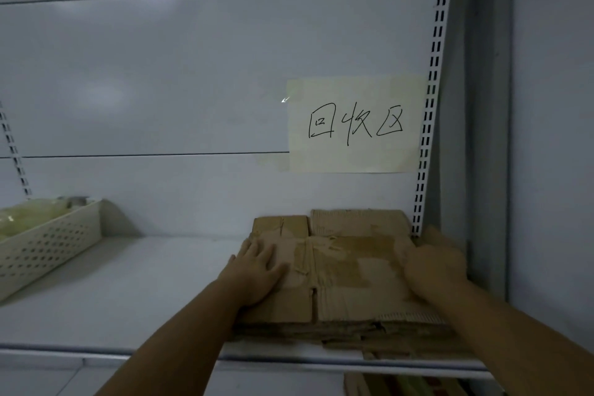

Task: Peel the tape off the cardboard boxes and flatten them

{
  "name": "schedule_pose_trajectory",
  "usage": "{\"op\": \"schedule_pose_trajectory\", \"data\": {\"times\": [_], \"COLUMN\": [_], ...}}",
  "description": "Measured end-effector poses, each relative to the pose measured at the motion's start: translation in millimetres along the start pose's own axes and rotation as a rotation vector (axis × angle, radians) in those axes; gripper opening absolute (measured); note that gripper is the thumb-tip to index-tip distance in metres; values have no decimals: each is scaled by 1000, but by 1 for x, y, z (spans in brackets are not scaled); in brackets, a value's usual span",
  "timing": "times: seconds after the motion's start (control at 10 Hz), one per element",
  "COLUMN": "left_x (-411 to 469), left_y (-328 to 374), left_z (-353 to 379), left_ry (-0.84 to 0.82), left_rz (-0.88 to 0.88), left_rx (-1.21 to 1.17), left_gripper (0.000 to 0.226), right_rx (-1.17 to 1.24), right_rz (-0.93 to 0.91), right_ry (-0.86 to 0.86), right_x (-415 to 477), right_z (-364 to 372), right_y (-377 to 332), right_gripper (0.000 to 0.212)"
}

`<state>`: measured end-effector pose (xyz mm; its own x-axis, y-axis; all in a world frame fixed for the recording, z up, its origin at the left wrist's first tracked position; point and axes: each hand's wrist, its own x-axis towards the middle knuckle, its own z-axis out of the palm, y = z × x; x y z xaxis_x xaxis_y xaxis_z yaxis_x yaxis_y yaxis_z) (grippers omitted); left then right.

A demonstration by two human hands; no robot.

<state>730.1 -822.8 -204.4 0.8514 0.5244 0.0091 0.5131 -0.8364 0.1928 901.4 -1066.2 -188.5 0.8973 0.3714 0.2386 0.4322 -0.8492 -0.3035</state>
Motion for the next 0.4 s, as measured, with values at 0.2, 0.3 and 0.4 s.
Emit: {"op": "schedule_pose_trajectory", "data": {"times": [0.2,0.3,0.4], "left_x": [3,-2,-3], "left_y": [-2,2,7], "left_z": [-3,-8,-25], "left_ry": [-52,-82,-154], "left_rz": [3,2,-1], "left_rx": [-54,-39,10], "left_gripper": [74,73,71], "right_rx": [40,-94,-162], "right_rz": [46,-45,-206], "right_ry": [-24,-5,74], "right_x": [-18,-26,-31], "right_z": [-3,-14,-37], "right_y": [-9,-13,-31], "right_gripper": [26,24,23]}}
